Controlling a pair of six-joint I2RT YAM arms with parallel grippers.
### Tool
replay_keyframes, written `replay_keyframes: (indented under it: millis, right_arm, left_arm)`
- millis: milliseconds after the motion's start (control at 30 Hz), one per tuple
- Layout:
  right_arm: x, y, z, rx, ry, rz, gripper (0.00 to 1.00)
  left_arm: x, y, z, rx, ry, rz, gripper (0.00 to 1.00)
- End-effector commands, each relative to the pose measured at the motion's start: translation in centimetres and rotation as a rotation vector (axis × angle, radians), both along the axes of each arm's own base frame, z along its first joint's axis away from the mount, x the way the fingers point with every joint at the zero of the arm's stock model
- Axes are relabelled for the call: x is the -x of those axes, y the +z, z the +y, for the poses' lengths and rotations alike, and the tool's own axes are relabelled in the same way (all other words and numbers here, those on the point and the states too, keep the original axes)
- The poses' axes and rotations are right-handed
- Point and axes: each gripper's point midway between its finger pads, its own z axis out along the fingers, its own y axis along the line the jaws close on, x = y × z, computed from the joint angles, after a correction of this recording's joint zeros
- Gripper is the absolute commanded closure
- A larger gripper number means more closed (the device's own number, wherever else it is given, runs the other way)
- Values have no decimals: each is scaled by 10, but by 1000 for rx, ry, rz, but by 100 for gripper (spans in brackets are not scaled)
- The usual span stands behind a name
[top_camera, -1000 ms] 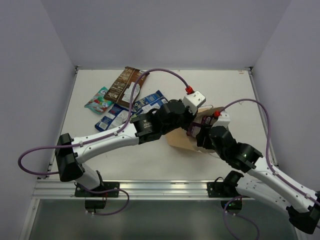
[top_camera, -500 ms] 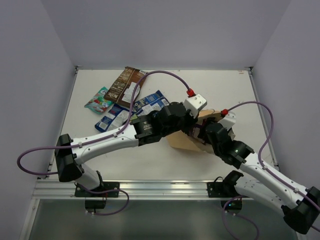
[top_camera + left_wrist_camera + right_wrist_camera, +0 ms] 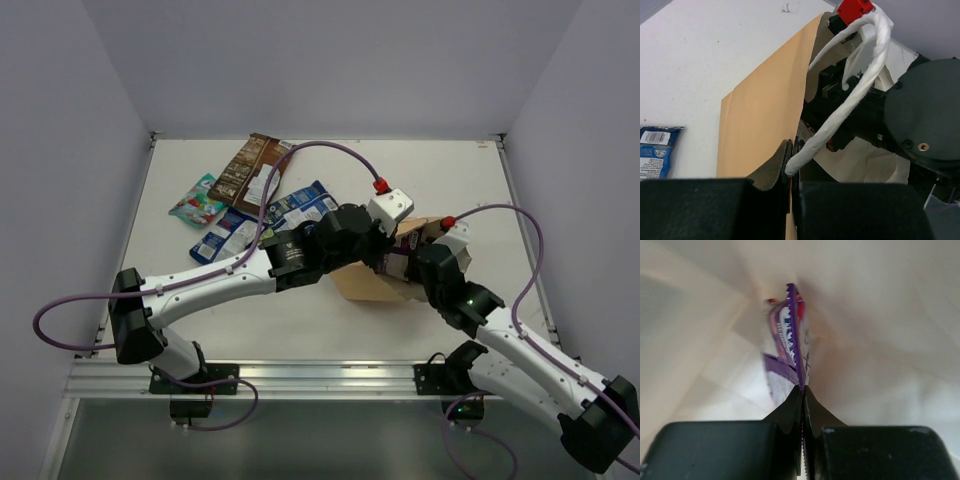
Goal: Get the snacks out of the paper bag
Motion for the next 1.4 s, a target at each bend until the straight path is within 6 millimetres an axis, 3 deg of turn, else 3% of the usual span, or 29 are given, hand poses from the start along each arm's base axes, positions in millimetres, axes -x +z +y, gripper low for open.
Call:
replay_keyframes:
  millis: [0, 67, 133, 167, 233, 267, 333, 367, 400, 433, 500, 567, 600, 633, 700, 733, 767, 833, 1000, 1033, 1100, 1133, 1200, 1233, 1367]
  right_arm:
    - [-5, 42, 6, 0, 82, -128, 100]
    - [1, 76, 8, -20, 130, -188, 100]
    - [10, 96, 8, 15, 207, -215, 100]
    - [13, 118, 9, 9, 228, -247, 100]
    - [22, 129, 12, 56, 312, -236, 100]
    - [26, 150, 12, 47, 328, -263, 100]
    - [36, 159, 14, 79, 399, -244, 100]
    - [42, 183, 20, 53, 446, -273, 100]
    - [49, 185, 20, 66, 482, -251, 100]
    - [56, 212, 21, 47, 510, -300, 100]
    - [64, 230, 27, 42, 573, -304, 100]
    - [78, 266, 24, 33, 609, -345, 100]
    - [80, 269, 25, 41, 626, -326, 100]
    - [86, 299, 22, 21, 627, -389, 100]
    - [85, 321, 19, 26, 611, -426, 100]
    - [90, 349, 12, 12, 592, -492, 100]
    - [88, 360, 9, 24, 576, -516, 100]
    - [72, 382, -2, 47, 472, -539, 100]
    - [19, 391, -6, 104, 301, -526, 100]
    - [-2, 378, -7, 123, 265, -491, 100]
    - [-26, 377, -8, 102, 225, -505, 100]
    - [-42, 363, -13, 107, 201, -476, 100]
    - [-69, 356, -8, 89, 190, -487, 100]
    - [-82, 343, -10, 90, 180, -465, 100]
    - [-124, 311, 14, 59, 277, -435, 100]
  left_arm:
    - [2, 33, 2, 78, 2, -21, 100]
    - [-1, 28, 2, 60, 20, -20, 100]
    - [-6, 25, 4, 44, 45, -23, 100]
    - [-7, 26, 4, 43, 55, -23, 100]
    - [-9, 23, 4, 33, 67, -21, 100]
    - [-10, 22, 4, 30, 74, -19, 100]
    - [-13, 18, 5, 10, 86, -7, 100]
    - [-15, 16, 5, 0, 91, -3, 100]
    - [-19, 16, 7, -9, 104, 6, 100]
    - [-21, 15, 7, -14, 106, 13, 100]
    - [-28, 18, 10, -13, 123, 27, 100]
    - [-30, 23, 10, 1, 121, 42, 100]
    - [-34, 19, 14, -13, 132, 52, 100]
    - [-35, 18, 15, -16, 134, 59, 100]
    - [-39, 16, 20, -25, 153, 71, 100]
    - [-40, 14, 22, -26, 153, 77, 100]
    - [-43, 10, 26, -33, 167, 91, 100]
    - [-42, 5, 31, -40, 171, 110, 100]
    - [-40, 1, 49, -43, 192, 129, 100]
    - [-39, 0, 51, -44, 192, 134, 100]
    - [-38, 0, 56, -39, 189, 148, 100]
    - [-36, -2, 57, -38, 184, 159, 100]
    - [-36, -4, 60, -34, 186, 171, 100]
    - [-34, -5, 61, -31, 181, 179, 100]
    - [-32, -13, 64, -36, 181, 199, 100]
